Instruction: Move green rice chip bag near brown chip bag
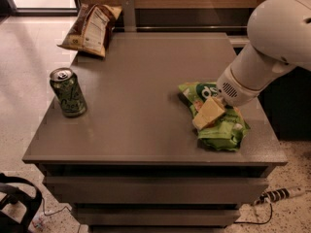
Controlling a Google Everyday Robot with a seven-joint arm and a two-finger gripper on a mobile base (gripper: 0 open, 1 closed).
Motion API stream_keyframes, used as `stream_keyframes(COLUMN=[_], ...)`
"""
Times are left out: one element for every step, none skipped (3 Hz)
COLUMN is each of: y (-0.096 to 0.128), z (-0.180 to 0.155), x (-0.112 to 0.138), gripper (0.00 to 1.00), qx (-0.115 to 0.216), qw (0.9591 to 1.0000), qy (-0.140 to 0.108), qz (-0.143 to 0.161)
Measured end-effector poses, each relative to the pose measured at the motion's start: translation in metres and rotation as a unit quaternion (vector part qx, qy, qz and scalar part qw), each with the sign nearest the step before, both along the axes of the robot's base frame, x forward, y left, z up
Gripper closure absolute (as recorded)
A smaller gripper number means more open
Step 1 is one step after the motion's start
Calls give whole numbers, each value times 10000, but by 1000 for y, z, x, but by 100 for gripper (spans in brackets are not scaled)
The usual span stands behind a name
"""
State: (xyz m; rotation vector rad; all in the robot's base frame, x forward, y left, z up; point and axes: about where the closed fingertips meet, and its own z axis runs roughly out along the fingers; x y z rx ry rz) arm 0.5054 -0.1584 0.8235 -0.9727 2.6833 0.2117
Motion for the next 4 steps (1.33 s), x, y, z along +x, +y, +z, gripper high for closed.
stream_keyframes(y=[0, 0, 0, -3], z=[1, 1, 1, 21], x=[0, 0, 0, 7], gripper=[88, 100, 100, 100], qx=[-1, -1, -2, -41], qw=[10000, 10000, 10000, 9994], qy=[0, 0, -2, -331], qz=[2, 2, 3, -71])
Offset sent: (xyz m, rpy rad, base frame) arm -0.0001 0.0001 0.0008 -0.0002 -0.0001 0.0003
